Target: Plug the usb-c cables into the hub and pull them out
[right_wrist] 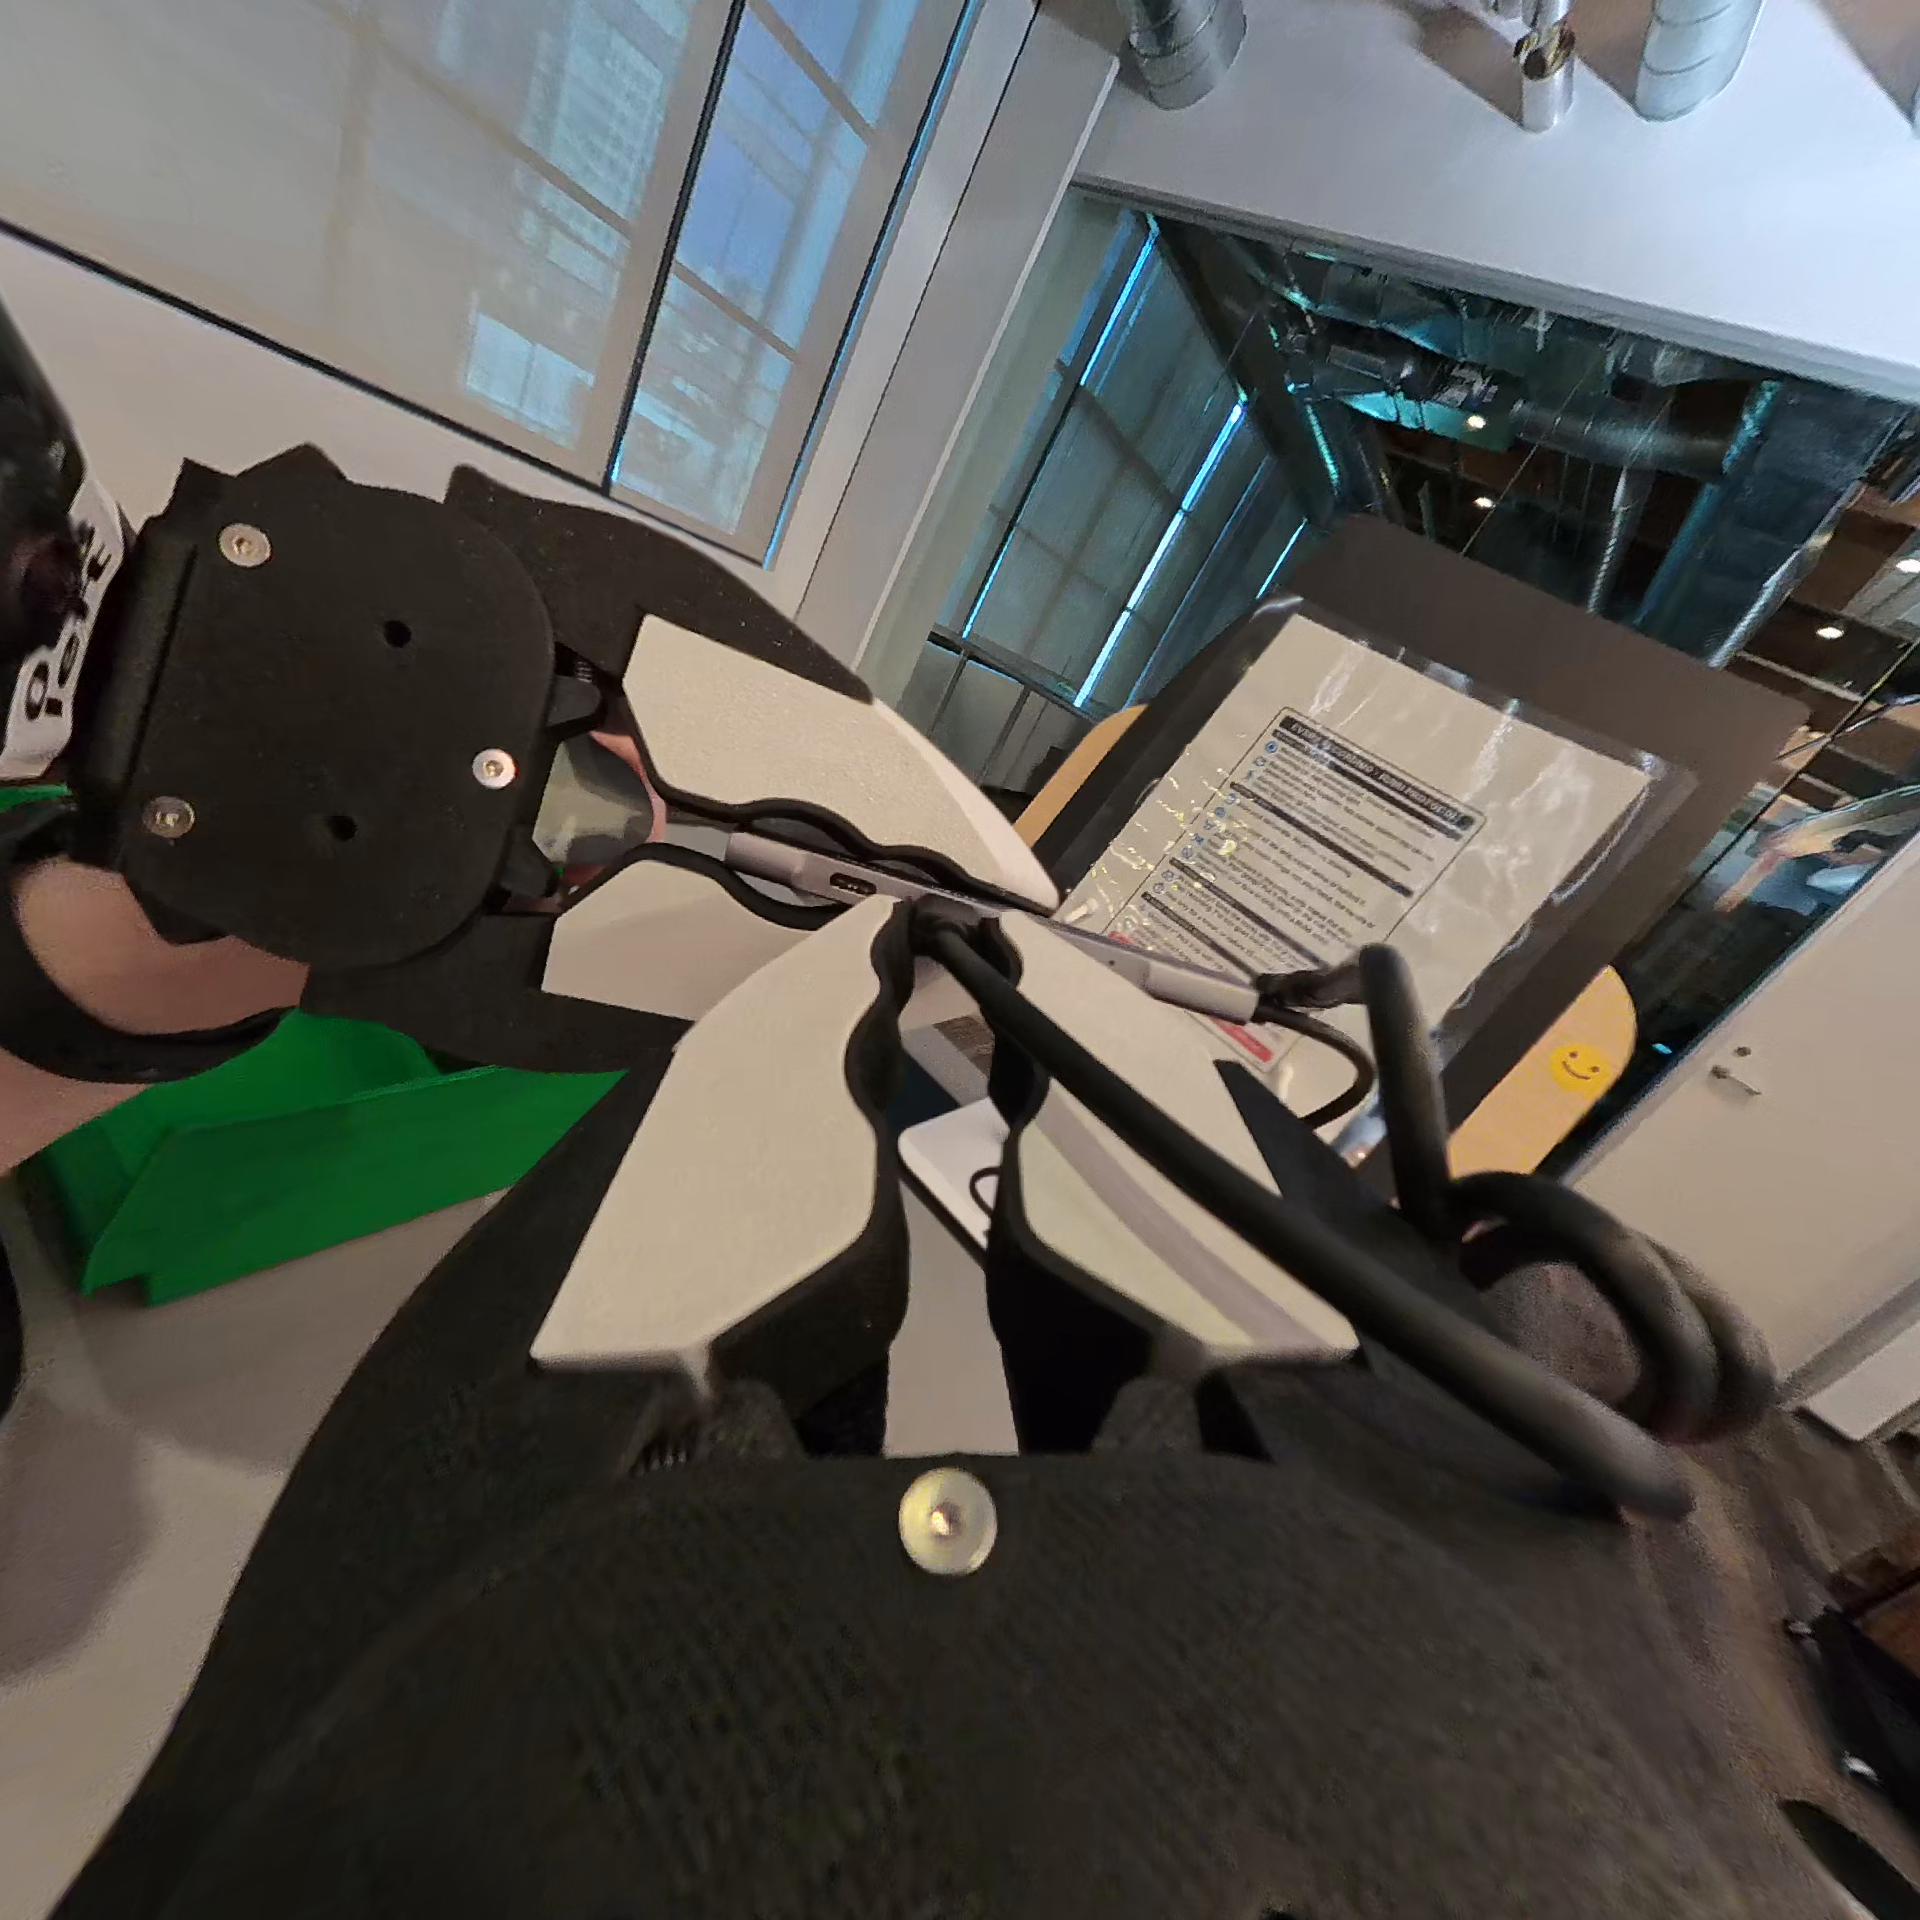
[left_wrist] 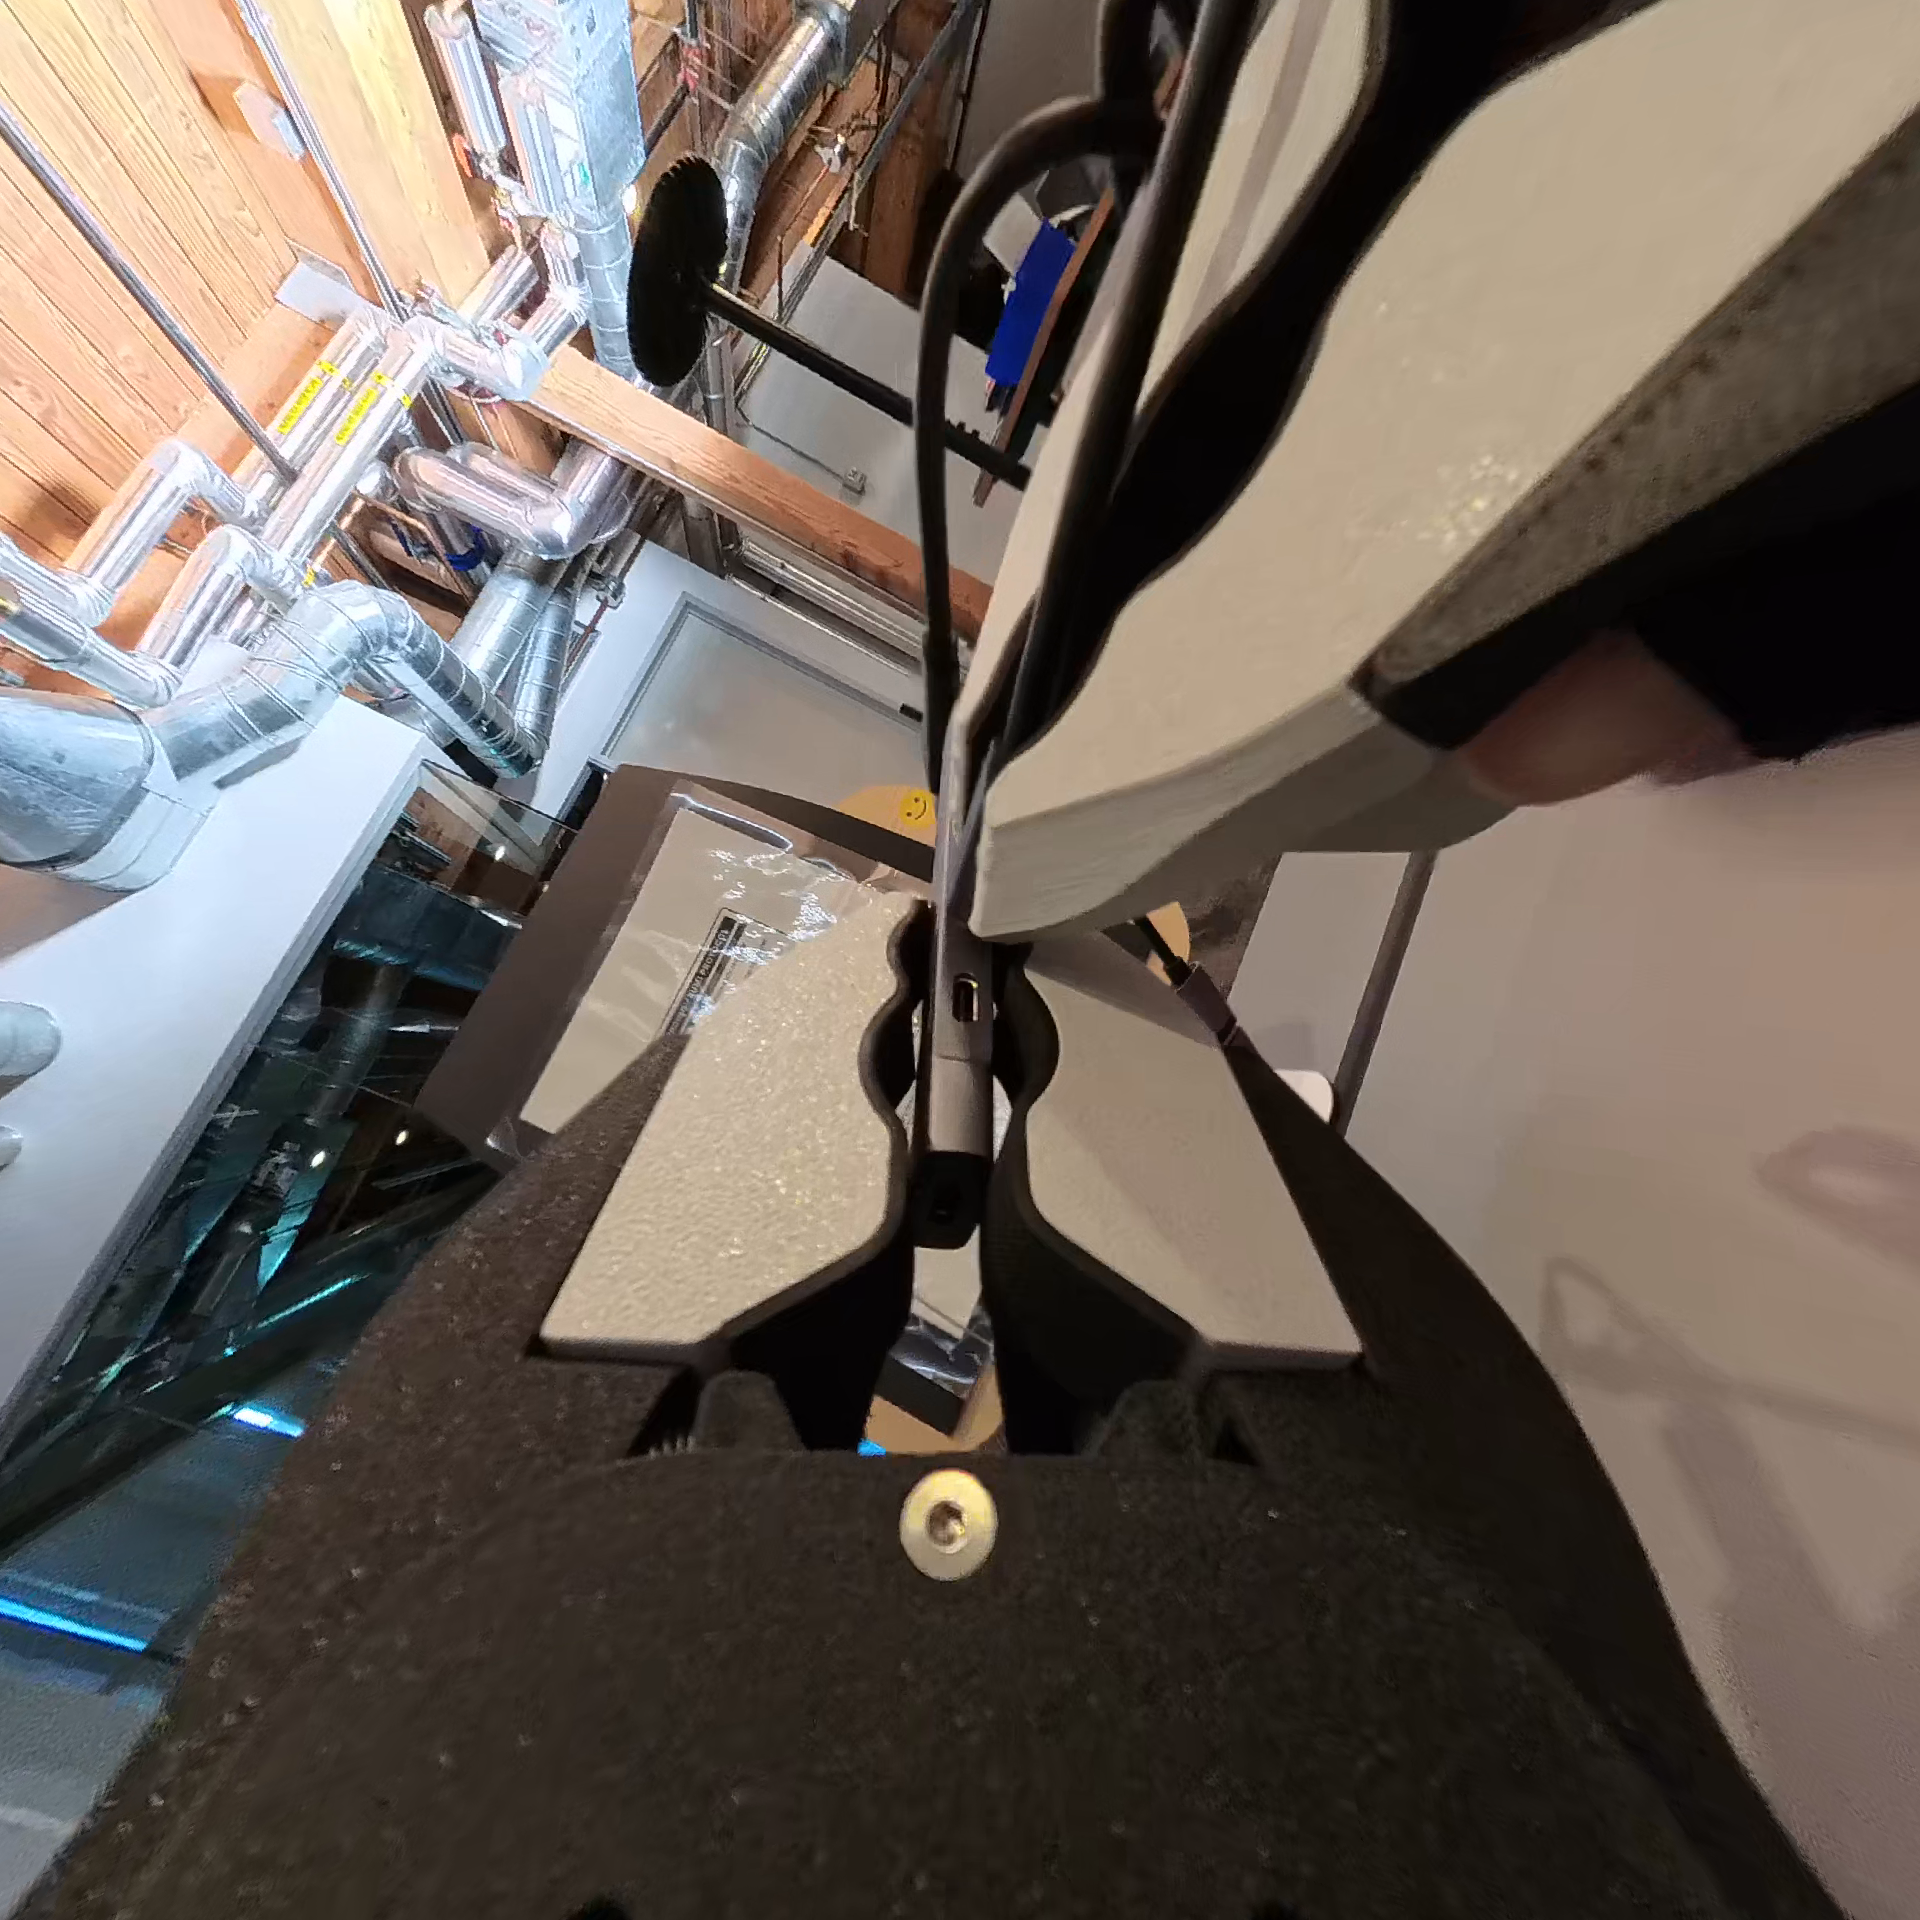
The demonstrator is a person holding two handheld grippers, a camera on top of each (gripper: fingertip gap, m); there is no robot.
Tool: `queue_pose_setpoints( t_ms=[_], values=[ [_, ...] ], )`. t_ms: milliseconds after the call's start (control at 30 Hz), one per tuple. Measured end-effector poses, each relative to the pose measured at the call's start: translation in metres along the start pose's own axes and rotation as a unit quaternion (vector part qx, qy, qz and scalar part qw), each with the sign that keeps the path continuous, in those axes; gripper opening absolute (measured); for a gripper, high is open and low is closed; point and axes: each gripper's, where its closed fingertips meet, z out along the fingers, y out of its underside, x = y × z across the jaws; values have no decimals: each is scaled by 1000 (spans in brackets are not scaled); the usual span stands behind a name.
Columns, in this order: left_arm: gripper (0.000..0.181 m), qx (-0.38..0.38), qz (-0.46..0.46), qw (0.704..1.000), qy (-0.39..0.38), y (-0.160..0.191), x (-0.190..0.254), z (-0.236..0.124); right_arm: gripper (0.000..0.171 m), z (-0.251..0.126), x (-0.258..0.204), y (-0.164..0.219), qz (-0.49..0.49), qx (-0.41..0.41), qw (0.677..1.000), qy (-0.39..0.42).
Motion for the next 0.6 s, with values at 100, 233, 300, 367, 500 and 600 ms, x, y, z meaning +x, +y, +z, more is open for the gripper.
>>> queue_pose_setpoints(
  t_ms=[100, 233, 300, 367, 500, 600],
  values=[
    [10, -3, -13, 1000, 6, -3, -1, -3, 13, -2, -1, -4, -47, 0, 998, 29],
    [10, -4, -5, 1000, -4, -5, -3, -4, 13, -3, -2, -8, -89, -7, 994, 60],
    [10, 1, -4, 1000, -7, -7, -4, -5, 14, -4, -2, -10, -110, -11, 991, 71],
    [10, -2, 1, 1000, -13, -9, -5, -7, 12, -5, -3, -12, -133, -14, 988, 83],
    [10, 3, 5, 1000, -18, -13, -7, -9, 12, -8, -4, -17, -171, -24, 980, 98],
    [10, -4, 8, 1000, -14, -13, -6, -10, 13, -8, -5, -17, -190, -35, 975, 109]
  ],
)
